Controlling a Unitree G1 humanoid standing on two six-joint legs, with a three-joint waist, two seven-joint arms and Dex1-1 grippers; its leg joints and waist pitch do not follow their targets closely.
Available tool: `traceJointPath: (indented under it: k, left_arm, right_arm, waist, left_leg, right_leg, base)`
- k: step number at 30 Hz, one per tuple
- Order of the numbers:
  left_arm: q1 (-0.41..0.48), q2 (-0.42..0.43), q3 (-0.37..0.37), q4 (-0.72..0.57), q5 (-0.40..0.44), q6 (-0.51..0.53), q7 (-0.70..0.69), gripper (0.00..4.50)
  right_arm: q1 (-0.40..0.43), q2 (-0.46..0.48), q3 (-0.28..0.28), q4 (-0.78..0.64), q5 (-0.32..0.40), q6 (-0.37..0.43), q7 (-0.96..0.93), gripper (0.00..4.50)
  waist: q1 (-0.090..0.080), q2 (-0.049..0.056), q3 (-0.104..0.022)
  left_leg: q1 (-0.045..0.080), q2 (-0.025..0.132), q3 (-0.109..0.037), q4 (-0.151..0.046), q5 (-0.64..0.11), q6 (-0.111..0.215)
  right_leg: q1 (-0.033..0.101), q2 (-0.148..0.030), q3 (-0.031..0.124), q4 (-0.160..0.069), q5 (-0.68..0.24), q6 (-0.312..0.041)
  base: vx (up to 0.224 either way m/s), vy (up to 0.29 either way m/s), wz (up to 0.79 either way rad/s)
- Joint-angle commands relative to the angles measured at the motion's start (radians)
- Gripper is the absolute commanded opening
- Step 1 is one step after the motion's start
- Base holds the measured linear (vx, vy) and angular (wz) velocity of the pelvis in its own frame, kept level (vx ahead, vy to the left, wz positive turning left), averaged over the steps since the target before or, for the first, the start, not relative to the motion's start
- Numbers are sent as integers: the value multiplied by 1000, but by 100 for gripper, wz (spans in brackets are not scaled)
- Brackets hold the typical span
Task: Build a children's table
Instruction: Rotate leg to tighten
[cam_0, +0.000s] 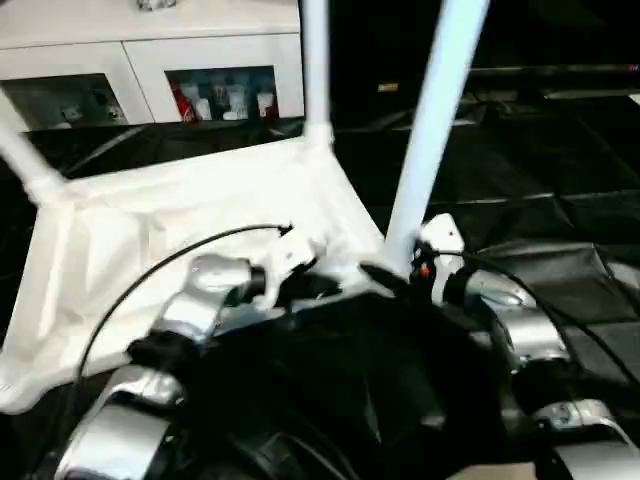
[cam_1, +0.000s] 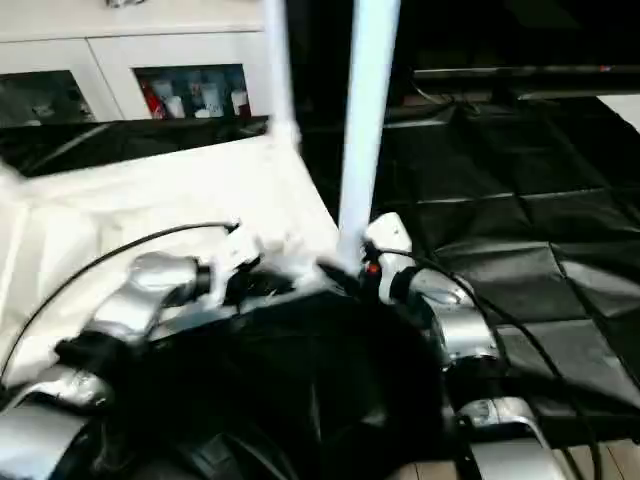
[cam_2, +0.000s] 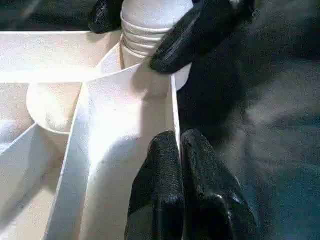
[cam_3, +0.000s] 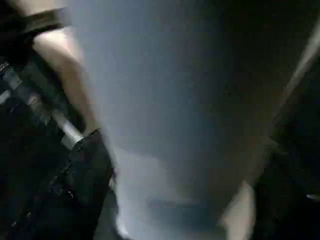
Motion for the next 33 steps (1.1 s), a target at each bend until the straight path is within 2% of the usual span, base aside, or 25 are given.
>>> traceJointPath:
  k: [1,3,6,9,11,14,16,18,19,21,24,25,26,27,29,31,32,33]
  left_arm:
    - [22,2,-4,-4,-38,-1,-50,0]
    - [25,17,1,-14,-47,5,-73,0]
    - [29,37,3,-28,-53,14,-105,0]
    - [30,49,-1,-34,-56,20,-119,0]
    - [30,50,-3,-34,-57,21,-119,0]
    - [26,40,-3,-26,-48,22,-95,0]
    - [16,24,3,-10,-34,20,-43,0]
    - [-2,4,5,17,-9,31,39,0]
    - [-14,-14,5,38,8,40,96,0]
    - [-29,-44,10,63,20,47,165,0]
    - [-60,-106,14,97,36,69,274,0]
    - [-61,-109,15,99,36,70,279,0]
    - [-71,-127,16,109,40,76,310,0]
    - [-84,-156,16,125,45,83,356,0]
    - [-107,-208,15,155,52,86,430,0]
    - [-117,-245,7,168,53,80,444,0]
    - [-117,-259,2,167,51,80,434,0]
    - [-116,-262,0,166,51,80,428,0]
  right_arm:
    - [9,-15,18,-22,12,21,62,379]
    - [9,-37,24,-24,15,24,105,366]
    - [7,-59,33,-24,15,30,145,345]
    - [7,-61,30,-34,29,44,156,313]
    - [9,-60,31,-38,30,47,160,306]
    - [24,-44,30,-49,37,53,150,278]
    - [31,-23,24,-36,23,42,89,276]
    - [24,15,10,20,-29,23,-76,271]
    - [19,44,-5,59,-50,24,-183,271]
    - [16,80,-25,97,-58,35,-291,271]
    - [0,146,-72,144,-49,64,-478,271]
    - [-1,149,-74,146,-49,65,-486,270]
    - [-6,168,-88,157,-43,77,-535,270]
    - [-15,196,-101,171,-39,84,-592,270]
    - [-29,256,-114,189,-35,85,-675,270]
    - [-33,305,-100,191,-43,70,-695,270]
    - [-29,323,-74,184,-59,55,-681,270]
    - [-26,326,-59,181,-67,43,-669,326]
  waist:
    - [5,-18,-56]
    - [5,-19,-57]
    - [6,-20,-59]
    - [6,-14,-60]
    - [5,-17,-61]
    - [5,-15,-61]
    - [6,-17,-61]
    - [3,-17,-59]
    - [-1,-16,-56]
    - [-8,-16,-52]
    - [-10,-15,-45]
    - [-10,-13,-44]
    - [-8,-12,-46]
    - [-8,-8,-48]
    - [-10,-11,-47]
    - [-10,-4,-47]
    - [-9,-8,-45]
    - [-8,-8,-46]
  left_leg:
    - [11,74,-30,-60,-195,108]
    - [13,74,-29,-58,-192,107]
    - [7,71,-29,-54,-157,121]
    - [6,71,-29,-51,-145,129]
    - [7,71,-29,-51,-143,130]
    - [6,71,-29,-51,-146,125]
    - [7,71,-29,-50,-148,123]
    - [7,71,-30,-53,-158,110]
    - [8,69,-30,-56,-183,93]
    - [15,68,-34,-63,-238,47]
    - [22,69,-36,-68,-294,26]
    - [25,69,-38,-72,-314,15]
    - [26,69,-42,-73,-325,8]
    - [27,69,-40,-73,-323,6]
    - [29,67,-40,-75,-331,1]
    - [30,65,-40,-76,-346,-4]
    - [29,64,-41,-76,-355,0]
    - [28,63,-41,-76,-359,7]
  right_leg:
    - [42,-74,50,-69,-206,-249]
    - [42,-76,50,-67,-183,-258]
    - [45,-76,49,-60,-135,-268]
    - [45,-75,47,-57,-105,-278]
    - [45,-74,47,-56,-98,-280]
    - [46,-74,46,-57,-103,-280]
    - [47,-74,47,-56,-102,-279]
    - [44,-75,47,-59,-128,-276]
    - [41,-76,48,-66,-175,-266]
    - [40,-79,49,-79,-296,-236]
    - [34,-80,53,-92,-382,-206]
    - [30,-79,54,-95,-404,-197]
    - [34,-81,53,-95,-414,-188]
    - [31,-79,56,-94,-392,-186]
    - [31,-78,56,-96,-384,-186]
    - [28,-78,57,-98,-381,-186]
    - [30,-80,56,-101,-393,-180]
    - [33,-82,56,-102,-404,-173]
  base:
    - [0,0,0]
    - [0,0,0]
    - [0,0,0]
    - [0,0,0]
    - [0,0,0]
    - [0,0,0]
    - [0,0,0]
    - [0,0,0]
    - [0,0,0]
    - [0,0,0]
    - [0,0,0]
    - [0,0,0]
    - [0,0,0]
    - [0,0,0]
    - [0,0,0]
    - [0,0,0]
    - [0,0,0]
    - [0,0,0]
